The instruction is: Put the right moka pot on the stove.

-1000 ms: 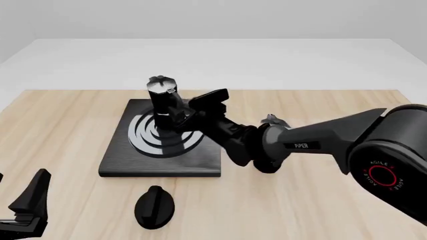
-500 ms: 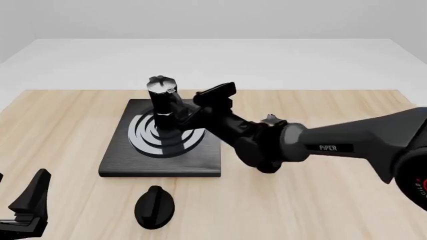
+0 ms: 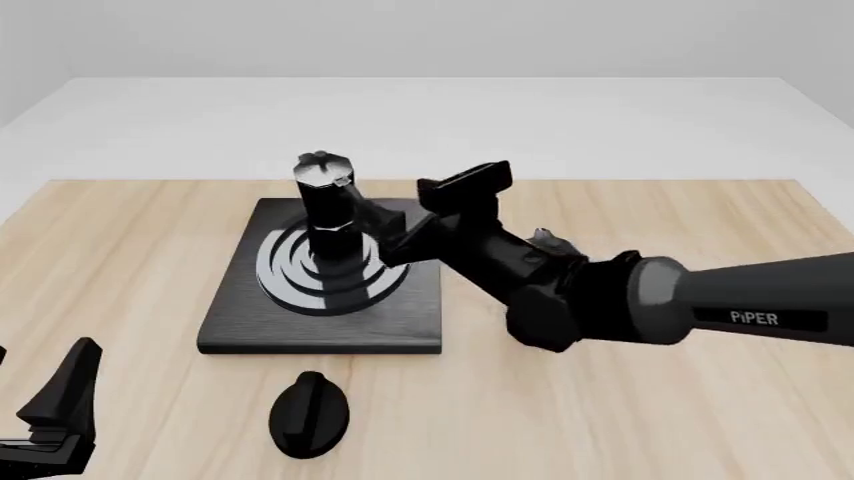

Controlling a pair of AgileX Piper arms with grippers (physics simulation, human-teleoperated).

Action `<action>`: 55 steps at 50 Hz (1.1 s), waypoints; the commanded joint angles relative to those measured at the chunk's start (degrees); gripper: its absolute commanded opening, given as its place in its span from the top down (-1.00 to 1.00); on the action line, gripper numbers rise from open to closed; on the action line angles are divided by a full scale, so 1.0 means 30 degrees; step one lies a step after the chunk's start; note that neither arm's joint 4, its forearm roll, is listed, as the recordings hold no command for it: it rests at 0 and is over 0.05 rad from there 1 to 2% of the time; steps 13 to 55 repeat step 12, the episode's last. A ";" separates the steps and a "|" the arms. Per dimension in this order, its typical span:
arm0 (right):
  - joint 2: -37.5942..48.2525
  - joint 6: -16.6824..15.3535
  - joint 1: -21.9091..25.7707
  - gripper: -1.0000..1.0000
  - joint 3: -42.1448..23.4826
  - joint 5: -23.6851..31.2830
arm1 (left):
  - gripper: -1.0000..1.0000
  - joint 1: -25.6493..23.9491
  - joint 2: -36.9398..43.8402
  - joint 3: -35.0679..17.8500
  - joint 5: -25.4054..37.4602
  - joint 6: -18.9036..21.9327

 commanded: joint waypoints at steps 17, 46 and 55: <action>-0.2354 -0.0033 -0.0032 -1.00 0.2772 -0.0422 | -1.00 0.0006 -0.0002 0.0000 -0.0001 -0.0003; -0.2354 -0.0033 -0.0032 -1.00 0.2772 -0.0422 | -1.00 0.0006 -0.0002 0.0000 -0.0001 -0.0003; -0.2354 -0.0033 -0.0032 -1.00 0.2772 -0.0422 | -1.00 0.0006 -0.0002 0.0000 -0.0001 -0.0003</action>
